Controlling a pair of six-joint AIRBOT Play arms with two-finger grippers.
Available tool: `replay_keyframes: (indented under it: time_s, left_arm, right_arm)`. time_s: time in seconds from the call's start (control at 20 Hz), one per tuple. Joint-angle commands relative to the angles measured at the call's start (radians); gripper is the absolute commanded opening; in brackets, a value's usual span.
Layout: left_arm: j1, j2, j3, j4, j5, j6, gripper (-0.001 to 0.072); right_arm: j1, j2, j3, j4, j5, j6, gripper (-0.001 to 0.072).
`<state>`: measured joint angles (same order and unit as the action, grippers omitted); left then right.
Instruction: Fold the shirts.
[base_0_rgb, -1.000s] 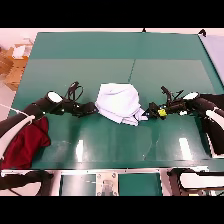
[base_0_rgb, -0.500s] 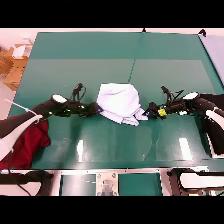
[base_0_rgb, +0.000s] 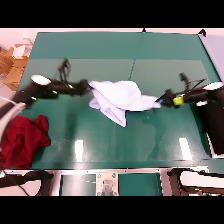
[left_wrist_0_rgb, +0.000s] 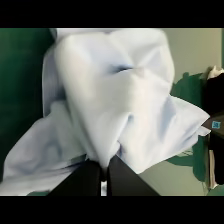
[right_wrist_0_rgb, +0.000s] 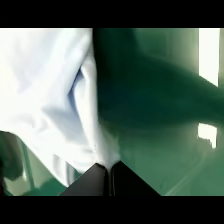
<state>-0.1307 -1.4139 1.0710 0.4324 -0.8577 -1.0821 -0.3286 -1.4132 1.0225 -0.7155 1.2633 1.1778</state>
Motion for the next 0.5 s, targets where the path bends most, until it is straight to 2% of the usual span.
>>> replay_keyframes:
  time_s: [0.0, 0.3, 0.45]
  left_arm:
    - [0.112, 0.139, 0.167, 0.184, -0.172, -0.097, 0.0026]
    - [0.122, 0.232, 0.627, 0.176, -0.447, -0.151, 0.0026]
    - [0.112, 0.237, 0.958, 0.157, -0.517, -0.187, 0.0026]
  right_arm:
    - [-0.149, 0.110, 0.187, 0.056, 0.104, 0.050, 0.0013]
    - [-0.254, 0.346, 0.563, 0.309, 0.115, 0.080, 0.0013]
    - [-0.255, 0.439, 0.748, 0.342, 0.052, 0.083, 0.0013]
